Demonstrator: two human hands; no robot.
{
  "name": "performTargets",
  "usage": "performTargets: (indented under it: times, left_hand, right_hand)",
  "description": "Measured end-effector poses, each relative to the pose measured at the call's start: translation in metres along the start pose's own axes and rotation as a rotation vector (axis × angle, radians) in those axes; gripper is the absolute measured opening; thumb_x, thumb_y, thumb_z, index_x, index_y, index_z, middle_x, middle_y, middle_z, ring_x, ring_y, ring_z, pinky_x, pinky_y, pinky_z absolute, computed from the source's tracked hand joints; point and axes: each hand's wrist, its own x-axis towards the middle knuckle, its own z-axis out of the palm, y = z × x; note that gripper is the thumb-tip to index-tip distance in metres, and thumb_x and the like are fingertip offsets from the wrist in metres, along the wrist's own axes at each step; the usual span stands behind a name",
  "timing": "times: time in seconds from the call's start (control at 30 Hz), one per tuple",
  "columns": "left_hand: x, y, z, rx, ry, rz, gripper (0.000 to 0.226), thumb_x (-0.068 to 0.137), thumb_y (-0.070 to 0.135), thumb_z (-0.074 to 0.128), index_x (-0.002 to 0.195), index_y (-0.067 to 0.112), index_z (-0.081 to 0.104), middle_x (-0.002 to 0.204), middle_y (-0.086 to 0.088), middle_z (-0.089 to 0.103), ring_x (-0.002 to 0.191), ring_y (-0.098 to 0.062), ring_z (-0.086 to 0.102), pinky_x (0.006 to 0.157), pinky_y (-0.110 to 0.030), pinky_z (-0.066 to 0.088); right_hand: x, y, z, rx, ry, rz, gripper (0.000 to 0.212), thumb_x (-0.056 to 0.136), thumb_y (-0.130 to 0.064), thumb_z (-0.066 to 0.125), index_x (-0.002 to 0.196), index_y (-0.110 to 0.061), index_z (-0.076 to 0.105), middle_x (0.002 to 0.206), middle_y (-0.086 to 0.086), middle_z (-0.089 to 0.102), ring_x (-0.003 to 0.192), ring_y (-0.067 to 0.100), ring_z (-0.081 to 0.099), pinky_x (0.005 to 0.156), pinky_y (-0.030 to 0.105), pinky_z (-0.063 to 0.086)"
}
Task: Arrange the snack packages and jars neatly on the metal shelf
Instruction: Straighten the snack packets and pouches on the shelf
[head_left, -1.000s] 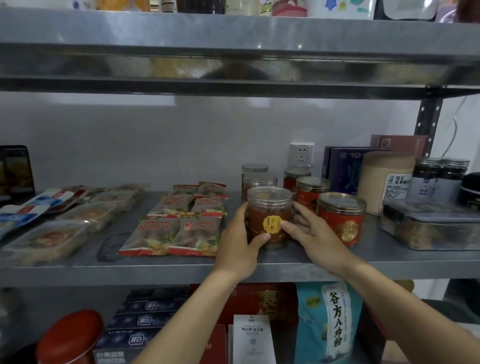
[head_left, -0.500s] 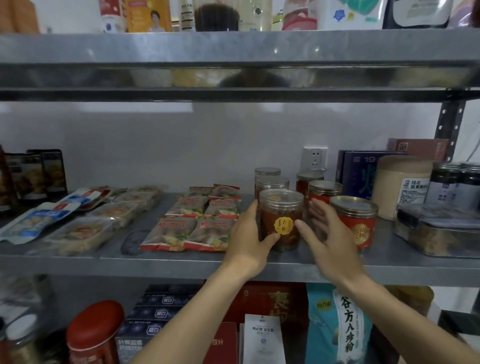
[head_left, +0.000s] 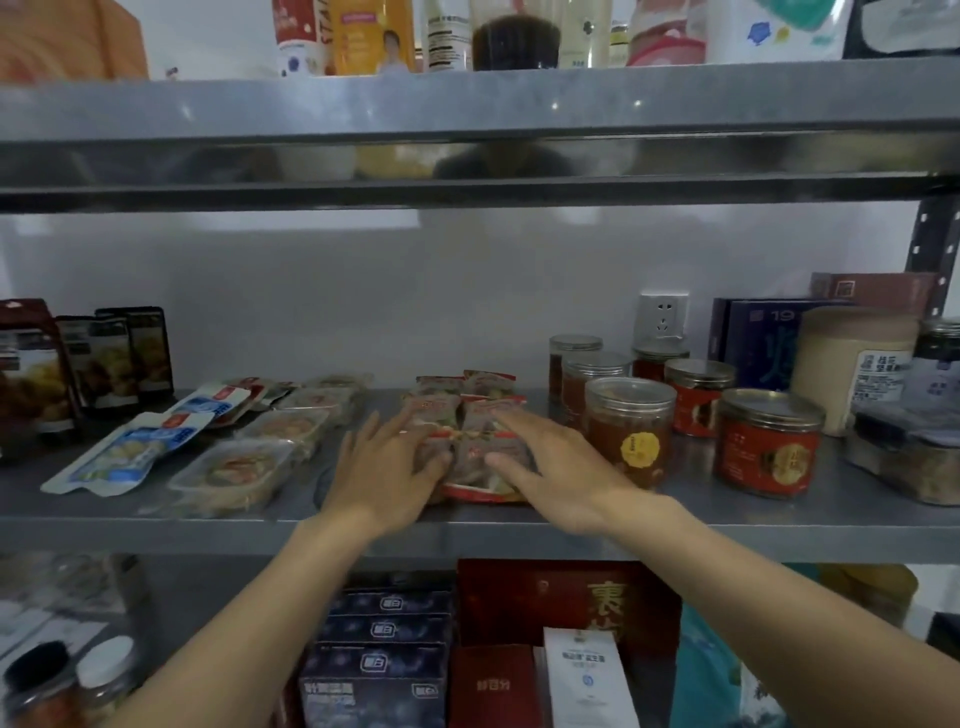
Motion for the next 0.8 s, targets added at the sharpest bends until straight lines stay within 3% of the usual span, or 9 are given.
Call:
performTargets:
  times: [0.07, 0.23, 0.53, 0.8]
  left_hand:
    - [-0.003, -0.011, 0.000, -0.001, -0.075, 0.002, 0.060, 0.091, 0.064, 0.027, 0.143, 0.035, 0.040, 0.157, 0.009, 0.023, 0.147, -0.025, 0.015, 0.118, -0.052, 0.012]
    - [-0.011, -0.014, 0.000, -0.088, -0.110, 0.058, 0.050, 0.101, 0.045, 0.030, 0.147, 0.025, 0.035, 0.157, 0.001, 0.025, 0.146, -0.019, 0.016, 0.117, -0.034, 0.012]
    - [0.013, -0.022, -0.027, -0.046, -0.168, 0.104, 0.055, 0.100, 0.049, 0.032, 0.150, 0.026, 0.030, 0.158, 0.002, 0.024, 0.146, -0.021, 0.018, 0.117, -0.035, 0.014]
    - [0.068, -0.027, -0.023, -0.077, -0.310, 0.115, 0.056, 0.099, 0.046, 0.040, 0.148, 0.021, 0.035, 0.157, -0.003, 0.026, 0.144, -0.024, 0.023, 0.115, -0.035, 0.020]
  right_hand:
    - [0.009, 0.002, 0.006, -0.039, -0.086, 0.017, 0.061, 0.098, -0.051, 0.039, 0.152, -0.029, 0.023, 0.160, -0.005, 0.020, 0.148, 0.014, 0.013, 0.120, 0.034, 0.015]
    - [0.009, 0.004, 0.014, -0.037, -0.175, 0.034, 0.056, 0.099, -0.048, 0.040, 0.151, -0.029, 0.029, 0.154, -0.006, 0.036, 0.139, 0.013, 0.035, 0.111, 0.028, 0.028]
    - [0.030, -0.012, 0.001, -0.072, -0.060, 0.110, 0.057, 0.098, -0.050, 0.042, 0.148, -0.023, 0.037, 0.151, -0.004, 0.041, 0.139, 0.016, 0.036, 0.111, 0.027, 0.028]
    - [0.097, -0.004, 0.010, -0.145, -0.202, 0.313, 0.063, 0.099, -0.052, 0.038, 0.153, -0.021, 0.026, 0.157, 0.006, 0.030, 0.142, 0.027, 0.031, 0.112, 0.032, 0.027]
